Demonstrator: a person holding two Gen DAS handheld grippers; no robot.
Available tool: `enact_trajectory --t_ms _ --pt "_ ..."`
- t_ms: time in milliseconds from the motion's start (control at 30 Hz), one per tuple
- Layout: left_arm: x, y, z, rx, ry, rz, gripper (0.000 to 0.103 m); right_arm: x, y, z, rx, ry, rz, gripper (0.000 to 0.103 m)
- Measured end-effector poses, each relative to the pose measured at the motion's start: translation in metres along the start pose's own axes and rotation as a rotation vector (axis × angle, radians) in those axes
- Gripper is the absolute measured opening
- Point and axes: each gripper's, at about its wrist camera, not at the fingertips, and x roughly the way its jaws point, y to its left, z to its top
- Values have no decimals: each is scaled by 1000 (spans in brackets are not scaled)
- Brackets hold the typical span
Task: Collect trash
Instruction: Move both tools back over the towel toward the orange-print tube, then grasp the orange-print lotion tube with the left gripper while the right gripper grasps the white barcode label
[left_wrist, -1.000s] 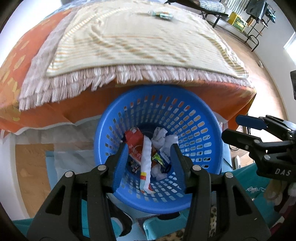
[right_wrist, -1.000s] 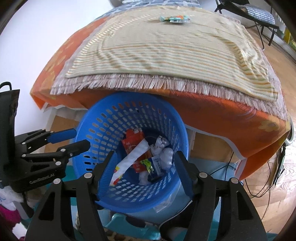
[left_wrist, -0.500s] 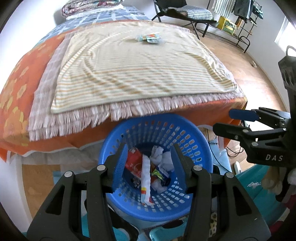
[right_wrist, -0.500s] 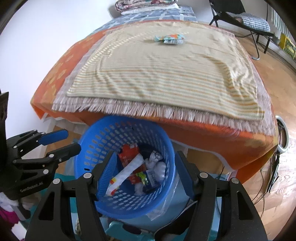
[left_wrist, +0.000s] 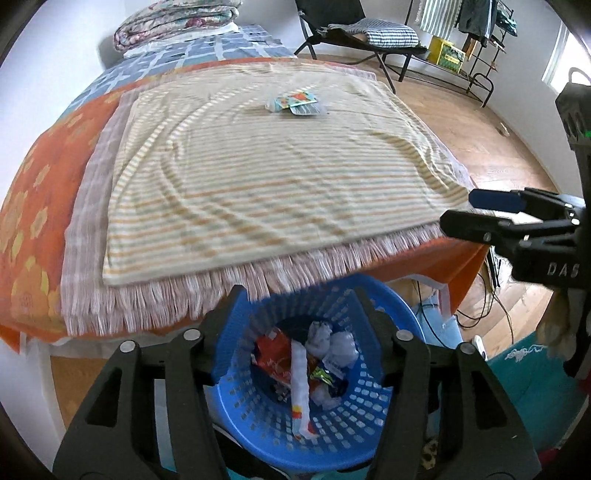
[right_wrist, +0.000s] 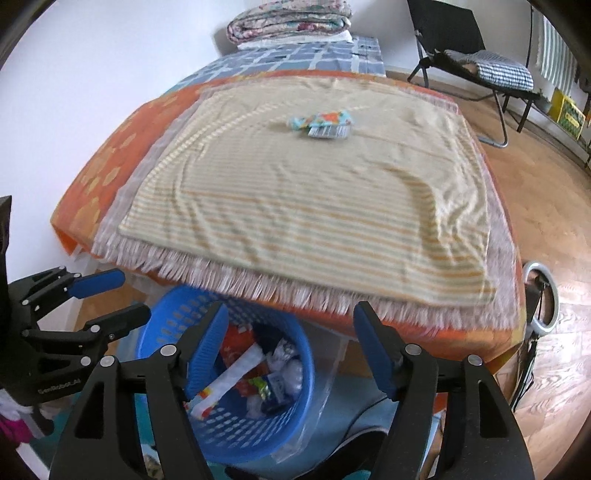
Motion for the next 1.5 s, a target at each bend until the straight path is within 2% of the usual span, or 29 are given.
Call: enact_trajectory --t_ms 233,467,667,1000,1100,1400,1500 --pt "18 10 35 14 -1 5 59 5 -25 34 31 -30 12 71" --pt "44 17 89 51 -10 3 59 18 -51 68 58 -49 -5 71" --pt "72 18 144 74 -30 -10 59 37 -72 92 90 -8 17 71" --pt "140 18 213 102 22 -47 59 71 -107 130 205 25 73 71" --pt "162 17 230 103 55 -70 59 79 -119 135 247 30 89 71" --pt "205 7 259 204 94 -32 59 100 -144 143 335 44 115 71" --pt "215 9 262 200 111 -30 59 106 -146 145 347 49 126 71"
